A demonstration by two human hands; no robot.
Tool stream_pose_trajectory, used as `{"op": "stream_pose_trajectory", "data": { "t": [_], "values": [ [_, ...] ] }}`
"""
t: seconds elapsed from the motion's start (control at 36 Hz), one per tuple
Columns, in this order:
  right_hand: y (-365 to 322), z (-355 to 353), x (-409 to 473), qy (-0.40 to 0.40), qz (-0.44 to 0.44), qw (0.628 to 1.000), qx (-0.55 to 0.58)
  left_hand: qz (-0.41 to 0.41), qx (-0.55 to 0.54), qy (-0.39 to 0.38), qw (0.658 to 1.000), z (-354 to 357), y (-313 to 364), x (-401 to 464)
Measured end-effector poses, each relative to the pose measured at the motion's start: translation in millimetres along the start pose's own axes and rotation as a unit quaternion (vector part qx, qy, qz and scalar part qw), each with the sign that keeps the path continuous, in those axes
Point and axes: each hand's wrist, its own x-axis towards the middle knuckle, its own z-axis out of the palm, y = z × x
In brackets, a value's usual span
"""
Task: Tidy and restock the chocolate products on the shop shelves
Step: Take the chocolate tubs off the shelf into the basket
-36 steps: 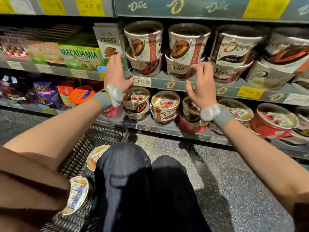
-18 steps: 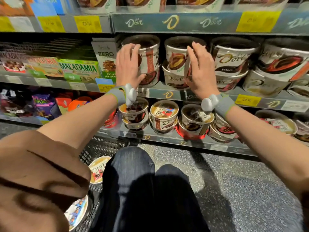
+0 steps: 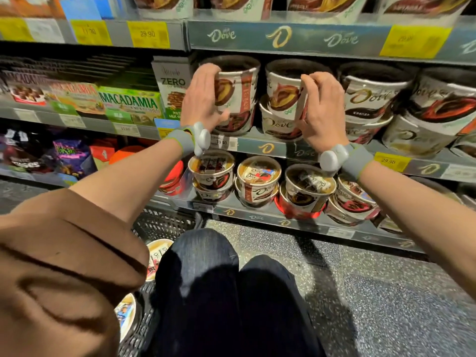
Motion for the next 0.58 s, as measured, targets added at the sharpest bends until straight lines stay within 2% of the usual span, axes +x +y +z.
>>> {"op": "stream_pose_trajectory", "data": {
  "t": [0.08,0.25,0.39,0.58],
  "values": [
    [3.4,-1.4,-0.4,-0.001,0.007,1.0,0.002,0.009,-0.018,0.007,1.0,-4.9,4.7,2.3],
    [-1.0,-2.0,-4.1,0.048,0.047,0.998,0.016,0.006,-0.016,0.009,1.0,-11.6,8.1,-6.0],
    [-1.7,-6.2,-8.6,0.06,0.042,0.997,0.028,0.022,-0.016,0.03,0.999,-18.6,9.5,-15.0],
    [-14.0,-14.6,-25.3,0.137,-0.018,0.987,0.077,0.022,-0.004,0.073,0.997,-36.5,8.4,-46.8]
  ]
}}
